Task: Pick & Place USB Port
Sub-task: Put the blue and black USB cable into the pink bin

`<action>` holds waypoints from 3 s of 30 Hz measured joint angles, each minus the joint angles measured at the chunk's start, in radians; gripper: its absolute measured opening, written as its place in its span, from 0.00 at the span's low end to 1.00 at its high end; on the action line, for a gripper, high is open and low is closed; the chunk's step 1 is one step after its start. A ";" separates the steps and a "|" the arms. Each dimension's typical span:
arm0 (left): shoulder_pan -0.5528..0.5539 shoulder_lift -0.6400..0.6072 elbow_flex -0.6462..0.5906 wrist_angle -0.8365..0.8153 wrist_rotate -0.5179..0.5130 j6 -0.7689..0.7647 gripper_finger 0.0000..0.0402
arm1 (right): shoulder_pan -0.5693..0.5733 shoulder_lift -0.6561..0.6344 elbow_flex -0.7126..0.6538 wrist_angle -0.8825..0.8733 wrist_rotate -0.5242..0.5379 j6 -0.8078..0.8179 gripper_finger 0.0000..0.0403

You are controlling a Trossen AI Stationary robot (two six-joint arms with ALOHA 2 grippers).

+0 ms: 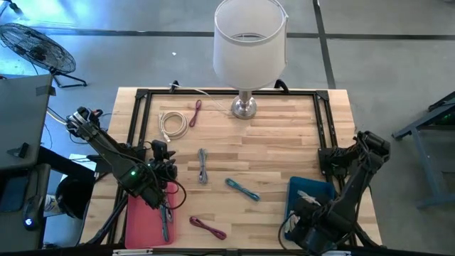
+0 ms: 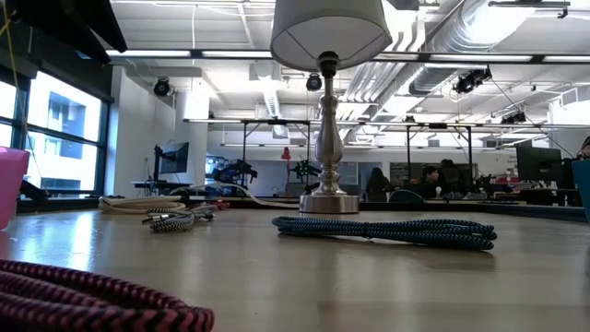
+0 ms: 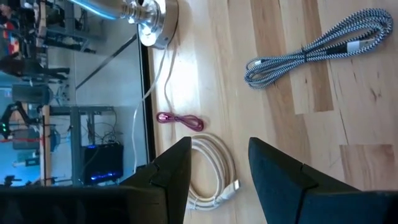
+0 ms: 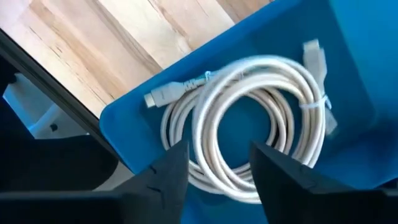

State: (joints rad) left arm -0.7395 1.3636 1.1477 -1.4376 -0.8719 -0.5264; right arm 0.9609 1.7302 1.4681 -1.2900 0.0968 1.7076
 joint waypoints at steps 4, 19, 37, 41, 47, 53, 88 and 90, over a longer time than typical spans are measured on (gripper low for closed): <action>0.000 0.000 0.001 -0.004 -0.002 0.004 0.38 | -0.030 0.000 0.000 -0.003 0.032 -0.095 0.44; 0.000 -0.001 0.135 -0.013 0.029 0.160 0.38 | -0.331 0.000 0.000 0.150 0.276 -0.771 0.44; 0.000 -0.001 0.135 -0.023 -0.006 0.155 0.38 | -0.584 0.005 -0.459 0.893 -0.048 -1.057 0.43; 0.000 -0.001 0.135 -0.023 -0.001 0.155 0.38 | -0.591 0.005 -0.494 0.977 -0.056 -1.060 0.43; 0.000 -0.001 0.135 -0.022 -0.002 0.155 0.38 | -0.577 0.005 -0.479 1.024 -0.092 -1.061 0.43; 0.000 -0.001 0.135 -0.017 -0.002 0.155 0.38 | -0.565 0.007 -0.472 1.032 -0.082 -1.062 0.43; 0.000 0.009 0.133 0.044 -0.061 0.151 0.38 | -0.615 0.162 -0.468 1.033 -0.076 -1.147 0.05; 0.000 0.025 0.133 0.053 -0.086 0.152 0.38 | -0.615 0.165 -0.469 1.035 -0.063 -1.154 0.05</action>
State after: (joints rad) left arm -0.7395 1.3883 1.2808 -1.3841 -0.9575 -0.3740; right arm 0.3461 1.8950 0.9991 -0.2551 0.0339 0.5534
